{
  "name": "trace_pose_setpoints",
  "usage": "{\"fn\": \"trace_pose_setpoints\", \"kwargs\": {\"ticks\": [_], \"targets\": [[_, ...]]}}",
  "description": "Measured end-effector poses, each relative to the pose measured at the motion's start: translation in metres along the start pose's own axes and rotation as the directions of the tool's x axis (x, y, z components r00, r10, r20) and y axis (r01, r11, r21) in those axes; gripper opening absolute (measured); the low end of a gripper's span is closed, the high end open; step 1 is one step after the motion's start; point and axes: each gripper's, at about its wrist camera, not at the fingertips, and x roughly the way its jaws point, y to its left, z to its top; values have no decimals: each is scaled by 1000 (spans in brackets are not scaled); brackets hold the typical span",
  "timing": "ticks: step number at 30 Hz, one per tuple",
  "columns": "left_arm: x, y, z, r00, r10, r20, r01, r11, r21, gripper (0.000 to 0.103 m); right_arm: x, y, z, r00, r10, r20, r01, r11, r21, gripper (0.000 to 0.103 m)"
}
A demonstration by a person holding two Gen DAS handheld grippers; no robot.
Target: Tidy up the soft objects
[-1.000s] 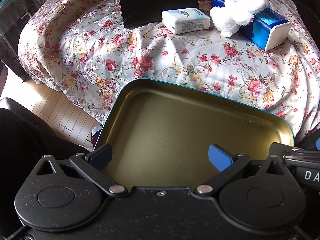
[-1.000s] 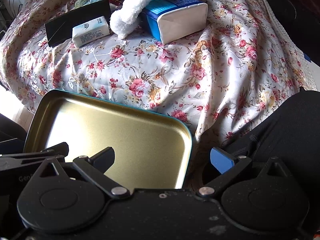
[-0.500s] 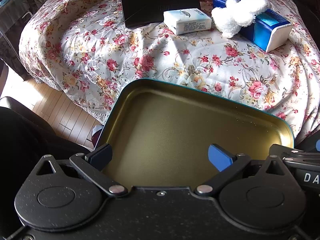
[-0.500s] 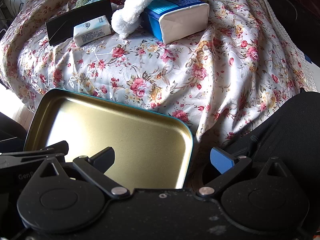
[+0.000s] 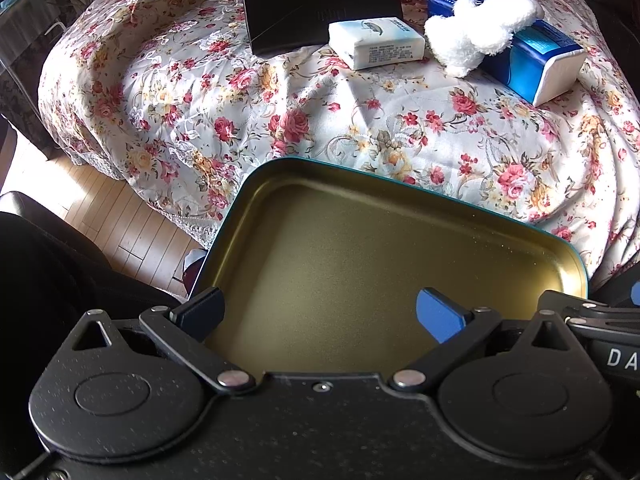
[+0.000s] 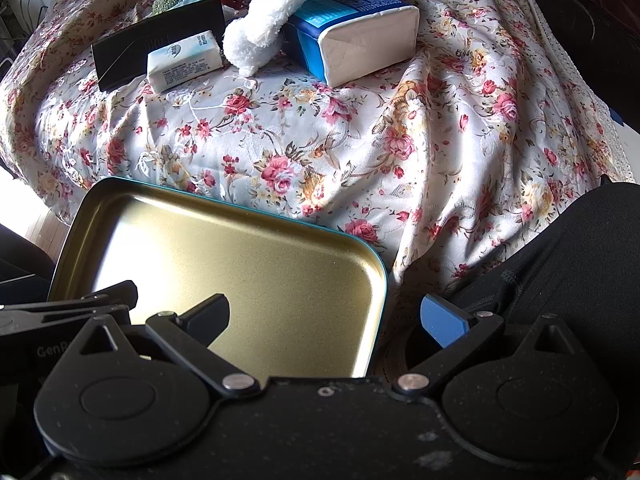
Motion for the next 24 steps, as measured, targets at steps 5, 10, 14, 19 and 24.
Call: {"fn": "trace_pose_setpoints", "kwargs": {"ticks": [5,10,14,19,24], "targets": [[0,1,1,1000,-2,1,2,1000,-9,99,0,0,0,1000,0,0,0,1000,-1,103],[0,1,1,1000,-2,0,2,1000,-12,99,0,0,0,1000,0,0,0,1000,0,103],[0,1,1,1000,-4,1,4,1000,-17,99,0,0,0,1000,0,0,0,1000,-1,102],[0,2,2,1000,-6,2,6,1000,-23,99,0,0,0,1000,0,1,0,1000,-1,103],[0,2,2,1000,-5,2,5,1000,-23,99,0,0,0,1000,0,1,0,1000,-3,102]]}}
